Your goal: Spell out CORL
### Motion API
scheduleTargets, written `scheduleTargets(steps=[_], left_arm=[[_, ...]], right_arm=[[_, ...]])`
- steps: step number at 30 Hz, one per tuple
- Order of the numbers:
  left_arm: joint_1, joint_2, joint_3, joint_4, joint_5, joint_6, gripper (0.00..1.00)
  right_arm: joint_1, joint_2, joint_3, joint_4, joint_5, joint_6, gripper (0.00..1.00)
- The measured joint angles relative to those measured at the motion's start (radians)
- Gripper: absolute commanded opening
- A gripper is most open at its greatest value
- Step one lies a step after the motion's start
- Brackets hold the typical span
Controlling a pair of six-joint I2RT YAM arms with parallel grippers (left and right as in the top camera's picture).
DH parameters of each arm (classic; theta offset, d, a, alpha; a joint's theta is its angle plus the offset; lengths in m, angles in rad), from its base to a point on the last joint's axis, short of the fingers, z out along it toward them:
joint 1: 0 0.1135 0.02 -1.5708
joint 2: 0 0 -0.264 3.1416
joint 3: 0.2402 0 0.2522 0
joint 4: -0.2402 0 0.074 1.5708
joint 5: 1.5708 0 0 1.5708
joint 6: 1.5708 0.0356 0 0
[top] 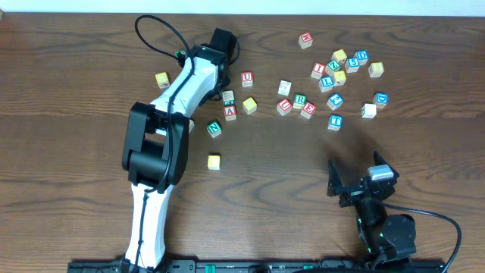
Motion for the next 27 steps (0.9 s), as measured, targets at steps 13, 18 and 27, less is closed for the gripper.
scheduleTargets(steps=[13, 18, 27], left_arm=[[0.0, 0.033, 0.0, 0.014, 0.0, 0.0, 0.57], [0.0, 0.038, 0.0, 0.018, -0.001, 0.0, 0.57], [0.0, 0.038, 0.0, 0.018, -0.002, 0.005, 0.39]], right_arm=[[0.0, 0.0, 0.0, 0.0, 0.0, 0.0, 0.99], [0.0, 0.0, 0.0, 0.0, 0.0, 0.0, 0.99], [0.0, 0.0, 0.0, 0.0, 0.0, 0.0, 0.99]])
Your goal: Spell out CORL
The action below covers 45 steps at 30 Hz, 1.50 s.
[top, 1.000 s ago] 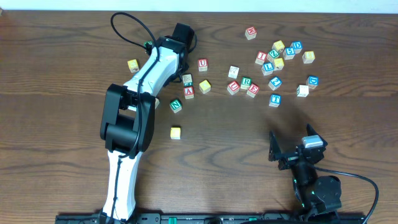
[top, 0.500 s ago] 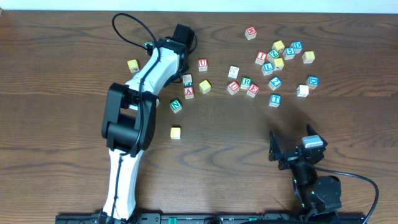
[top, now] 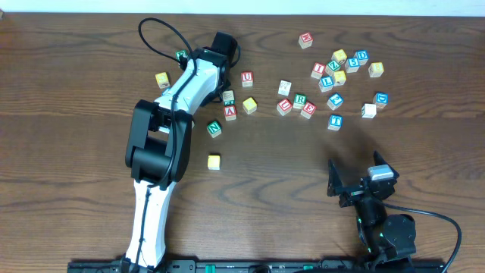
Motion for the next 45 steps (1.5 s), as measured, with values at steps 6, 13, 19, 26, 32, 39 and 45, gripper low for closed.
scheduleTargets(steps=[6, 13, 19, 26, 32, 39, 45], left_arm=[[0.0, 0.0, 0.0, 0.0, -0.002, 0.0, 0.29], [0.0, 0.0, 0.0, -0.001, -0.002, 0.017, 0.28], [0.0, -0.009, -0.002, -0.012, -0.002, 0.067, 0.24], [0.0, -0.136, -0.006, -0.03, -0.001, 0.195, 0.24], [0.0, -0.345, -0.006, -0.144, 0.007, 0.315, 0.21], [0.0, -0.515, -0.006, -0.422, 0.114, 0.404, 0.08], [-0.037, -0.543, -0.007, -0.643, 0.159, 0.438, 0.07]], right_arm=[[0.0, 0.0, 0.0, 0.0, 0.0, 0.0, 0.99], [0.0, 0.0, 0.0, 0.0, 0.0, 0.0, 0.99], [0.0, 0.0, 0.0, 0.0, 0.0, 0.0, 0.99], [0.0, 0.0, 0.0, 0.0, 0.0, 0.0, 0.99], [0.0, 0.0, 0.0, 0.0, 0.0, 0.0, 0.99], [0.0, 0.0, 0.0, 0.0, 0.0, 0.0, 0.99], [0.0, 0.0, 0.0, 0.0, 0.0, 0.0, 0.99]])
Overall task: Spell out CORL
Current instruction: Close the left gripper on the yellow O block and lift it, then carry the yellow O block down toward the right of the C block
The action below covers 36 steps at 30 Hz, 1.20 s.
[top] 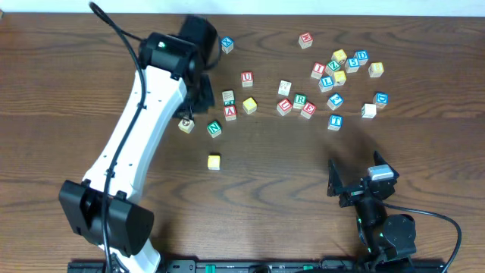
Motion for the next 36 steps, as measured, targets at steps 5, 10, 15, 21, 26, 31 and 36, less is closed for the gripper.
scheduleTargets(steps=[5, 10, 15, 21, 26, 31, 36], left_arm=[[-0.12, -0.059, -0.04, -0.045, -0.024, 0.013, 0.08], [-0.273, -0.214, -0.145, 0.014, -0.079, 0.026, 0.07], [-0.397, -0.402, -0.33, 0.158, -0.106, 0.011, 0.08], [-0.445, -0.497, -0.634, 0.423, -0.116, -0.075, 0.08], [-0.445, -0.447, -0.779, 0.595, -0.12, -0.137, 0.08], [-0.445, -0.335, -0.797, 0.687, -0.137, -0.188, 0.08], [-0.445, -0.213, -0.797, 0.724, -0.146, -0.246, 0.08]], right_arm=[[0.0, 0.0, 0.0, 0.0, 0.0, 0.0, 0.99], [0.0, 0.0, 0.0, 0.0, 0.0, -0.002, 0.99], [0.0, 0.0, 0.0, -0.001, 0.0, -0.003, 0.99], [0.0, 0.0, 0.0, 0.0, 0.0, -0.003, 0.99], [0.0, 0.0, 0.0, 0.0, 0.0, -0.003, 0.99], [0.0, 0.0, 0.0, 0.0, 0.0, -0.003, 0.99], [0.0, 0.0, 0.0, 0.0, 0.0, -0.003, 0.99]])
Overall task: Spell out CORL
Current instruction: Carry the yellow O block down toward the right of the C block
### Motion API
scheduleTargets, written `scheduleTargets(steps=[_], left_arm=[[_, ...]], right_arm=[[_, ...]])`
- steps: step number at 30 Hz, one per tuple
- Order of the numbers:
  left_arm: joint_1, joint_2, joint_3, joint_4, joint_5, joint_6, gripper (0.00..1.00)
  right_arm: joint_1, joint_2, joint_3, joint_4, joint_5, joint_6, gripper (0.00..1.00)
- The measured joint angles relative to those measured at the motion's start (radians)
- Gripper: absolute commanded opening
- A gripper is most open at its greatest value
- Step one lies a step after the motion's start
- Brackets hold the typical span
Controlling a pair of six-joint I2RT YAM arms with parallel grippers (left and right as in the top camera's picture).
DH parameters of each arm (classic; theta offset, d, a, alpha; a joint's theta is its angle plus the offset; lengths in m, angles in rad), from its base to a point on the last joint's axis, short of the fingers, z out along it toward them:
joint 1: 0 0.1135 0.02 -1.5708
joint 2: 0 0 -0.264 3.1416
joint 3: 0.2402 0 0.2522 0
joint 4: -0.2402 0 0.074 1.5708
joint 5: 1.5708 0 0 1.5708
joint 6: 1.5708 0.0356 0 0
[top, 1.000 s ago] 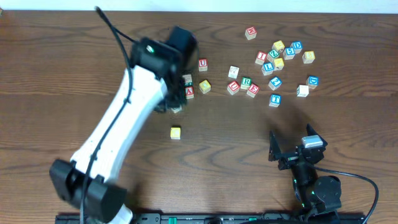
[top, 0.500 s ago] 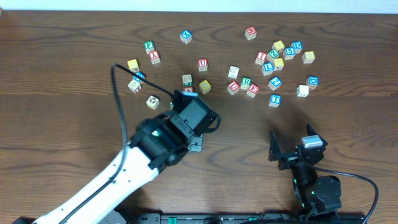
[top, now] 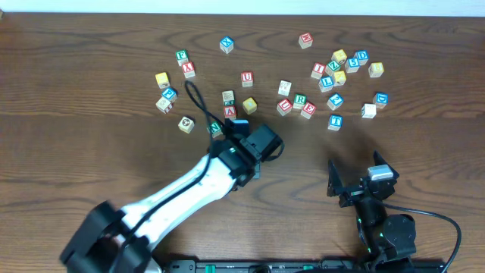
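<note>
Lettered wooden blocks are scattered across the far half of the table. A red U block [top: 247,78], a red A block [top: 229,111], a green R block [top: 300,99] and a blue L block [top: 326,81] show among them. My left gripper [top: 244,133] hangs over the middle of the table, just right of the green N block [top: 215,127]. Its fingers are hidden under the wrist. My right gripper [top: 356,173] rests at the near right with its fingers spread and nothing between them.
A group of blocks lies at the back left, with a green one [top: 181,55] and a tan one [top: 186,123]. A dense cluster [top: 339,67] sits at the back right. The left arm [top: 182,193] slants across the near left of the table.
The left arm has moved from the back left blocks to the middle of the table, right of the N block. It now covers the lone yellow block. The back left blocks are uncovered.
The left gripper was first reaching over the back left blocks, hiding several. It then stood a little nearer, and a tan block lay left of the N block where none had shown. Now it hangs over mid table. The right arm stayed still throughout.
</note>
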Motion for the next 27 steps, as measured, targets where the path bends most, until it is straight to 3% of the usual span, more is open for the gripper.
scheduleTargets(steps=[11, 27], left_arm=[[0.011, 0.095, 0.0, 0.038, -0.001, -0.017, 0.08], [0.12, 0.1, 0.0, 0.053, 0.122, 0.096, 0.08]], right_arm=[[0.0, 0.0, 0.0, 0.0, 0.0, 0.0, 0.99], [0.0, 0.0, 0.0, 0.0, 0.0, 0.0, 0.99]])
